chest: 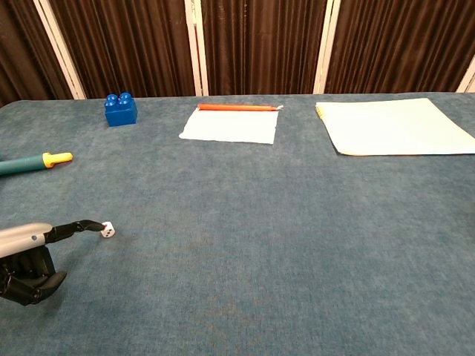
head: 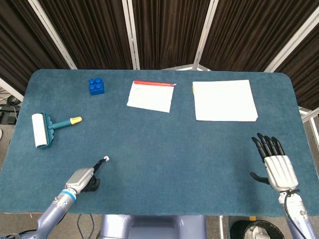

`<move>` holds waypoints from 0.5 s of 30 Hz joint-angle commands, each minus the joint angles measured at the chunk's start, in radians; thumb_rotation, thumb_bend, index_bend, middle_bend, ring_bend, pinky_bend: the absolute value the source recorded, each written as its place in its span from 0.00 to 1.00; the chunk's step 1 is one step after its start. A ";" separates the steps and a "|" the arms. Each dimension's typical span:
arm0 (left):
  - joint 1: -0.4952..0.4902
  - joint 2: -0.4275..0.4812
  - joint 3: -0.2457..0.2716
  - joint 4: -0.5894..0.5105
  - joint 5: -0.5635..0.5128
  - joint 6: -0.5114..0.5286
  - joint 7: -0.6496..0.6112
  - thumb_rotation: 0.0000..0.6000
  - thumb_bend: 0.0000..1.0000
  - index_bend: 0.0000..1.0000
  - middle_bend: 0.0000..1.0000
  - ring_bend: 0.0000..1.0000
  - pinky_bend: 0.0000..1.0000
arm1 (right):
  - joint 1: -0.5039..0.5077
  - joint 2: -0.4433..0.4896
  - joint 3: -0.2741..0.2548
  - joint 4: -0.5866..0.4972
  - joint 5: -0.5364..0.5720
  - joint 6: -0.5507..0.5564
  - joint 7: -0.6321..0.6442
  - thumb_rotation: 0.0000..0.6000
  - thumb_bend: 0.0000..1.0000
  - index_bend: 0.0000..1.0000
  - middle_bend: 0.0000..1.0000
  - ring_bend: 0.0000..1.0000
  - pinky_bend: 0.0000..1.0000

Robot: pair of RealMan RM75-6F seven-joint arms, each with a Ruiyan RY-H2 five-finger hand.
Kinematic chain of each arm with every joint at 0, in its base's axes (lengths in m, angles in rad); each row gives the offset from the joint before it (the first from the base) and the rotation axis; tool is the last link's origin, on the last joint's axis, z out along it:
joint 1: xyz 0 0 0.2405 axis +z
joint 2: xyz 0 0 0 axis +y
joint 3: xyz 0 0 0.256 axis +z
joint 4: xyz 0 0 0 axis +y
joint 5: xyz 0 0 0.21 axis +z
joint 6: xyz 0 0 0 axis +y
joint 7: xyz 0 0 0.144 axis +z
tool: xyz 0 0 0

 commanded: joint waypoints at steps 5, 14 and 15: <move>0.011 0.021 0.022 -0.013 0.006 0.006 -0.012 1.00 0.70 0.00 0.95 0.89 1.00 | 0.000 0.001 0.000 -0.001 -0.001 0.002 0.000 1.00 0.00 0.00 0.00 0.00 0.00; 0.055 0.067 0.053 -0.039 0.074 0.064 -0.060 1.00 0.71 0.00 0.95 0.89 1.00 | 0.001 0.000 -0.003 -0.003 -0.006 0.002 -0.001 1.00 0.00 0.00 0.00 0.00 0.00; 0.061 0.071 0.053 -0.043 0.089 0.077 -0.070 1.00 0.71 0.00 0.95 0.89 1.00 | 0.001 0.000 -0.003 -0.003 -0.006 0.002 -0.002 1.00 0.00 0.00 0.00 0.00 0.00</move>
